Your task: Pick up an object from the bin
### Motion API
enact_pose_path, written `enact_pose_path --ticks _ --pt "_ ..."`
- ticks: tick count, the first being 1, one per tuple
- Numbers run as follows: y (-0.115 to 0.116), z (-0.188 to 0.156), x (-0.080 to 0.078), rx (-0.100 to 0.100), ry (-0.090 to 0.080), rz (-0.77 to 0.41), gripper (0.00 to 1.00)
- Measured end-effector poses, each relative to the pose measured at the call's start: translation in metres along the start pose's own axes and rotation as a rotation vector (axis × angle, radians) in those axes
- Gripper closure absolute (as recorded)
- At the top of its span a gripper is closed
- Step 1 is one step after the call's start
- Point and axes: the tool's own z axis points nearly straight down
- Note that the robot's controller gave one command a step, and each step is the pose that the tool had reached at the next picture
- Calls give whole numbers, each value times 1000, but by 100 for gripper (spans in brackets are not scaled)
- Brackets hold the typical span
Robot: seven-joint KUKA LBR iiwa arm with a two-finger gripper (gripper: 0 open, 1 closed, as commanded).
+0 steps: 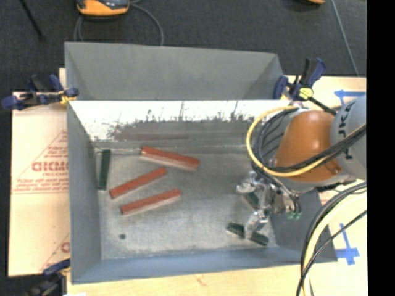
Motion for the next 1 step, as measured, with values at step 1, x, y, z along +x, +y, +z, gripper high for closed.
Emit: enact_pose_path --ticks 1 --pt "0 0 0 0 -1 0 0"
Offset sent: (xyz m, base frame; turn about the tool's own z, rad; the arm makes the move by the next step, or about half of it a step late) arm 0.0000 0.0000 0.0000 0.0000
